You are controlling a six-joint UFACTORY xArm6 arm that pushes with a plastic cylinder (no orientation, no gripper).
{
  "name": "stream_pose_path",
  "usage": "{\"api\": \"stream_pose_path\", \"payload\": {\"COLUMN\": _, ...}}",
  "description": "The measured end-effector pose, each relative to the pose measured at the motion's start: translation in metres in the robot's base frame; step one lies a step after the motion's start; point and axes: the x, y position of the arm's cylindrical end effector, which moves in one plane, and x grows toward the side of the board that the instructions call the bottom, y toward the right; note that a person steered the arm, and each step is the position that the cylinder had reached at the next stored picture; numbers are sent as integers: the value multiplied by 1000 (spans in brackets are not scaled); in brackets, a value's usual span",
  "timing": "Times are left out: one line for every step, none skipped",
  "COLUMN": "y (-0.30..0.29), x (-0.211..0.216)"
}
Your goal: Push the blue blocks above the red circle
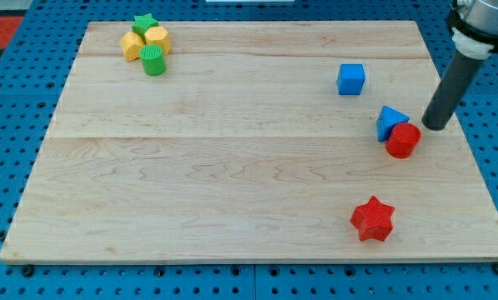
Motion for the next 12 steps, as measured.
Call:
{"api": "stream_pose_path", "payload": {"y": -45, "x": 7}}
{"api": "stream_pose_path", "payload": {"y": -28, "x": 1}}
{"api": "stream_pose_path", "payload": {"y": -45, "x": -9}}
{"api": "stream_pose_path", "payload": {"y": -30, "x": -34}}
{"api": "stream_pose_path", "payload": {"y": -30, "x": -81}}
{"api": "stream_pose_path", "payload": {"y": -30, "x": -145}}
{"api": "stream_pose_path", "payload": {"y": -77, "x": -111}}
{"api": "stream_pose_path", "payload": {"y": -80, "x": -107}}
{"api": "stream_pose_path", "payload": {"y": -144, "x": -103}}
{"api": "stream_pose_path", "payload": {"y": -186, "x": -100}}
{"api": "stream_pose_path", "payload": {"y": -179, "x": -52}}
{"api": "stream_pose_path", "payload": {"y": -182, "x": -43}}
